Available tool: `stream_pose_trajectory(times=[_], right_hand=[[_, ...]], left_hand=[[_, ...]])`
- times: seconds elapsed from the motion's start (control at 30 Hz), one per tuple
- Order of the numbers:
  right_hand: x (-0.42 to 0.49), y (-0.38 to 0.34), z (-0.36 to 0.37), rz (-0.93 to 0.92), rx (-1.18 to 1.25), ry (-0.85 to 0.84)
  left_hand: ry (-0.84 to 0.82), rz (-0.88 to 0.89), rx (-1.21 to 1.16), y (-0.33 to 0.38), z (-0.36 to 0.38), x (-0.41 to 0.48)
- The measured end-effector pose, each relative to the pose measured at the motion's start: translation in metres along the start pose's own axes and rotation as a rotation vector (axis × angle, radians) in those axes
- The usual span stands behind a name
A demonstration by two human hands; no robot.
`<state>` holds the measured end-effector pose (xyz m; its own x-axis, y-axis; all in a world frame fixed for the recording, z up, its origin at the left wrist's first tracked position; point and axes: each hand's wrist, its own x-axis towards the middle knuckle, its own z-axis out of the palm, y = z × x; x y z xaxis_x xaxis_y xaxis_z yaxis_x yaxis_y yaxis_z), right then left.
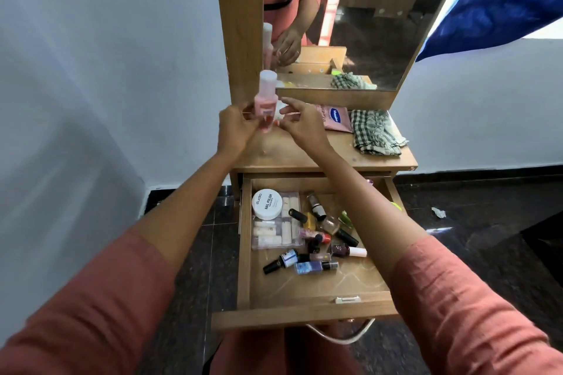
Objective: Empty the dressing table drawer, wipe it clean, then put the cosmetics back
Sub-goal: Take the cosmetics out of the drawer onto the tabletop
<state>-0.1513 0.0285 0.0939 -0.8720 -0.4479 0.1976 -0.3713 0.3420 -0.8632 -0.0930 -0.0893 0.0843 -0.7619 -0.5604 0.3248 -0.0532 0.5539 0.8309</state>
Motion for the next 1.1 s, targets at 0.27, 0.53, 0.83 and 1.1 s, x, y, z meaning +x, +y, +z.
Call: stream_pose_trajectory(times=[0.27, 0.53, 0.83, 1.1], right_hand=[[0.019, 0.031, 0.007, -0.069, -0.227, 0.086], [0.024, 0.041, 0.007, -0.079, -0.293, 0.089], [0.020, 0.044, 0.009, -0.087, -0.228, 0.081], [0.005, 0.044, 0.002, -0.103, -0.331, 0.092]], left_hand=[[-0.038, -0.116, 0.057, -0.029, 0.012, 0.043], [-0.055, -0.154, -0.006, -0.033, 0.025, 0.052], [-0.038, -0.199, -0.014, -0.036, 0.029, 0.050], [0.079, -0.209, -0.077, -0.035, 0.024, 0.031]])
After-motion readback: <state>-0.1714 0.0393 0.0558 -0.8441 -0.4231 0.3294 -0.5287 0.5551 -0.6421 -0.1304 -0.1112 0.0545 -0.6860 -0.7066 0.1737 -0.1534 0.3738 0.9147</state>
